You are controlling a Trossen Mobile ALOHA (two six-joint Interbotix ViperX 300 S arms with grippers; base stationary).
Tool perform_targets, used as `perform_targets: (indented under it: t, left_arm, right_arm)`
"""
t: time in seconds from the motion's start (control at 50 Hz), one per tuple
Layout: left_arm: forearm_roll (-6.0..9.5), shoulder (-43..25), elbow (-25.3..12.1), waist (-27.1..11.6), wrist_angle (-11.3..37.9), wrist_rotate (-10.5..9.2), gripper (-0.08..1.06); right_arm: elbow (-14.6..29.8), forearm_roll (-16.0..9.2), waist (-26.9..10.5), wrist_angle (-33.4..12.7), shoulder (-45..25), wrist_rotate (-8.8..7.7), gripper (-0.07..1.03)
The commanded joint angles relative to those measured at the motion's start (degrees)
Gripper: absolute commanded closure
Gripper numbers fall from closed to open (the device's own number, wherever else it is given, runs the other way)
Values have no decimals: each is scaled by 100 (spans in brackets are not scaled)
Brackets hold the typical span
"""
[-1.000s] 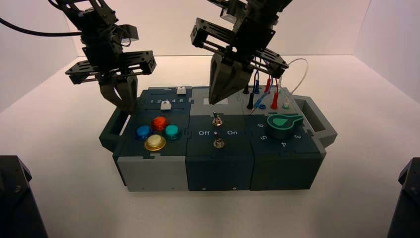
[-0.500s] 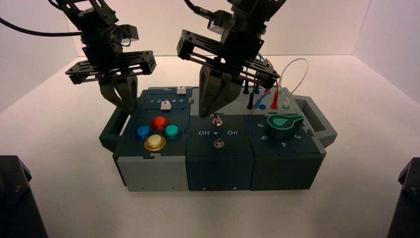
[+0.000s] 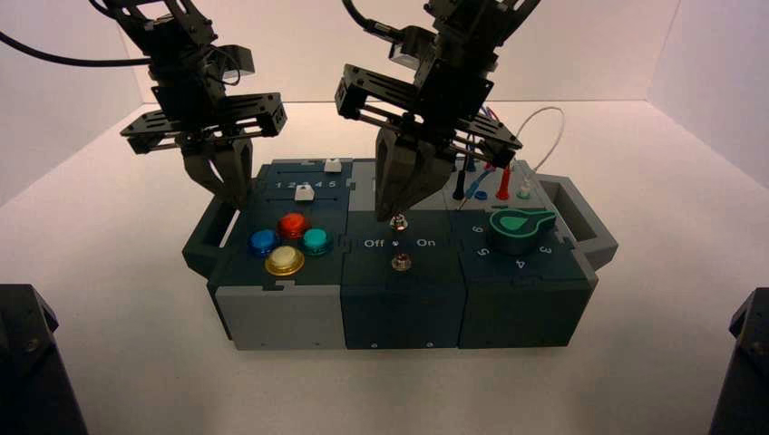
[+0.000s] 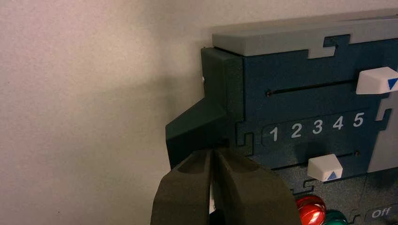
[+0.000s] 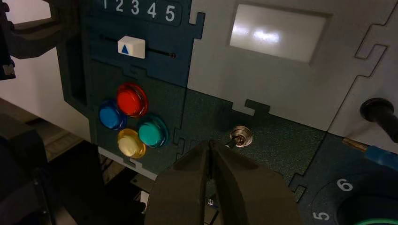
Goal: Flip the top switch on with the right gripper.
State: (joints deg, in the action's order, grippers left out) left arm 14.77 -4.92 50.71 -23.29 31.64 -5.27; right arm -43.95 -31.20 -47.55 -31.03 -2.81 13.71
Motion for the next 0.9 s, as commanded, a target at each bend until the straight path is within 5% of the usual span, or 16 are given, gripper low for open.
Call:
perform_targets:
  t: [0.02, 0.56, 0.9]
  left_arm:
    - [-62, -378, -53, -44, -272, 211, 101]
    - [-53, -246, 53, -44, -422, 193, 101]
    - [-26, -18, 202, -44, -562, 185, 101]
  right_arm:
    - [-105, 123, 193, -26, 158, 44, 98]
    - [9, 237, 299, -290, 738, 44, 98]
    - [-844, 264, 404, -369, 1521, 132, 98]
